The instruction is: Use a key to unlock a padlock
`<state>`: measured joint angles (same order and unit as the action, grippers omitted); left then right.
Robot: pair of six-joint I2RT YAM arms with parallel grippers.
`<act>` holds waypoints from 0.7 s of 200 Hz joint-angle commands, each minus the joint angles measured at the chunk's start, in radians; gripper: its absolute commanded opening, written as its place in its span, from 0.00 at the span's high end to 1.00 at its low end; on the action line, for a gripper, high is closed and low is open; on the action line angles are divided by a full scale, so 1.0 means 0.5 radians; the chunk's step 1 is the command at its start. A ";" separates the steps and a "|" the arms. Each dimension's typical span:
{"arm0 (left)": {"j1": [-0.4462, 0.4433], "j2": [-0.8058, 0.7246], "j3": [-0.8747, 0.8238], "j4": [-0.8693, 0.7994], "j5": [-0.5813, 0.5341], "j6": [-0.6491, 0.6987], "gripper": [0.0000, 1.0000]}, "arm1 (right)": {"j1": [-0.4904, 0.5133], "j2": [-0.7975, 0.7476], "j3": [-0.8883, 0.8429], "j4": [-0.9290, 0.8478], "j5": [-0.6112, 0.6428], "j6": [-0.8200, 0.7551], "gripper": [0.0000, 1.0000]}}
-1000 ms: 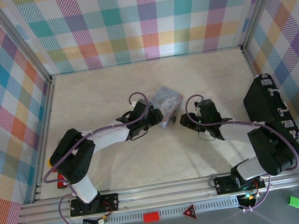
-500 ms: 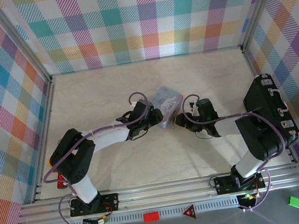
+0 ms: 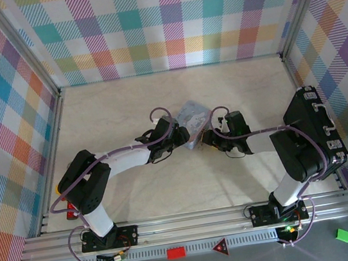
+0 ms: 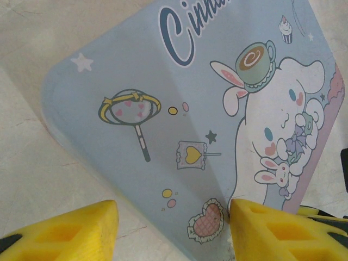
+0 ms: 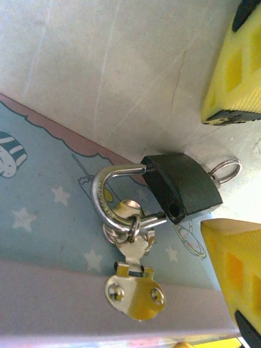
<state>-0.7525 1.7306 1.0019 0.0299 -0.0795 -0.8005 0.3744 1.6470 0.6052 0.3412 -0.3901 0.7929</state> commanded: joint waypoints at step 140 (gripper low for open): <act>-0.035 -0.011 -0.116 -0.201 0.009 -0.027 0.45 | 0.169 -0.115 0.066 0.132 0.230 -0.076 0.60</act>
<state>-0.7551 1.7176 0.9840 0.0364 -0.0963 -0.8192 0.4530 1.6253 0.6292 0.3630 -0.3065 0.7700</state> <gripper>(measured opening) 0.552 0.402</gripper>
